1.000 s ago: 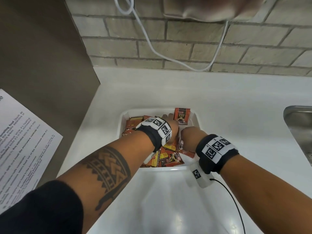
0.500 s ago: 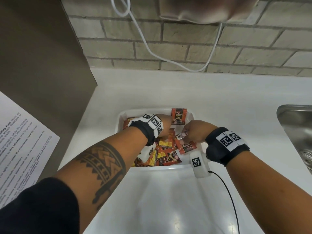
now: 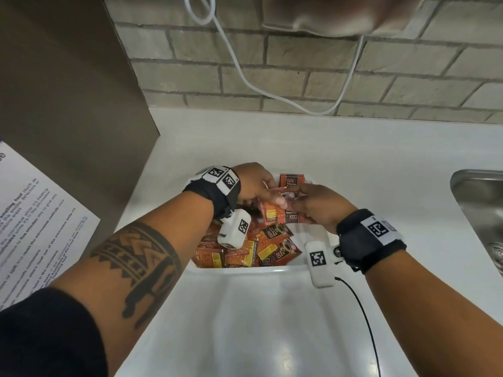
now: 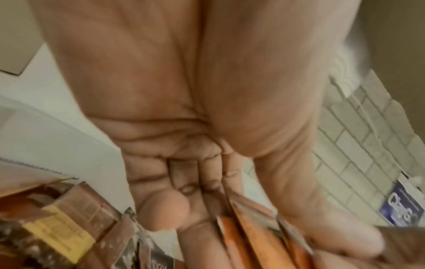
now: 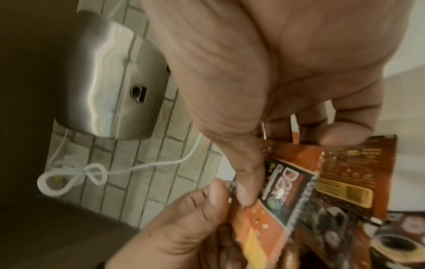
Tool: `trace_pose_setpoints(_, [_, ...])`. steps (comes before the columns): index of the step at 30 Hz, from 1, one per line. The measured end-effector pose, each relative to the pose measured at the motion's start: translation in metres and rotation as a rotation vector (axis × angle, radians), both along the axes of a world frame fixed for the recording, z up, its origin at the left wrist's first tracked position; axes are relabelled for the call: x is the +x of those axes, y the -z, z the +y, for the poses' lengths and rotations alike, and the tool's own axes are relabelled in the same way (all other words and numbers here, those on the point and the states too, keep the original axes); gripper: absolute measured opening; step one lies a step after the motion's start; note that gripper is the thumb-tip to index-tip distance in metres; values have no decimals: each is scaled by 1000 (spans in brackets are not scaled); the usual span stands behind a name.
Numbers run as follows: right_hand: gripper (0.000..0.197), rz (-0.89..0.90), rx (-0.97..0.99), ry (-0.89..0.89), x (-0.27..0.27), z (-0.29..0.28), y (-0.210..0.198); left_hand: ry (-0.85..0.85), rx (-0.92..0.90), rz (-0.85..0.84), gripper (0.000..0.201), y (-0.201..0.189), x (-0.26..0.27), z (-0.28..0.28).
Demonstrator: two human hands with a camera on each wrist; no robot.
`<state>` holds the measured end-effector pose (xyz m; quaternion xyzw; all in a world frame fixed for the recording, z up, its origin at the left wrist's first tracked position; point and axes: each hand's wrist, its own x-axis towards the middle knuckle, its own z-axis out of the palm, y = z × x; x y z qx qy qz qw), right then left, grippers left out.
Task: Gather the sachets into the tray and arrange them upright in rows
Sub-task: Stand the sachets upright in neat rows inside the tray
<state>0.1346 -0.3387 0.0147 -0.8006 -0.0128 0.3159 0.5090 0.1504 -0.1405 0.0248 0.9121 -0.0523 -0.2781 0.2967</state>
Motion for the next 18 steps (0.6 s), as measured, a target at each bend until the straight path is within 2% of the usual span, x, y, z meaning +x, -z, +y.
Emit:
trace_pose_setpoints(3, [24,6,23,73,3,-14,-6,-46,-45,28,53,-3,0,0])
trace_pose_setpoints(5, [21,15,35,195,7,-25,-5,40,113,12,52,-4,-3,-3])
trace_pose_setpoints(8, [28,42,41,294,11,-37,-1,260,348,-10,47,2,-9,-16])
trace_pose_setpoints(13, [28,88,53,294,8,-38,5,503,471,-101,67,18,-20,-48])
trace_pose_setpoints(18, [26,103,45,253,9,-35,6,549,585,-41,52,26,-13,-63])
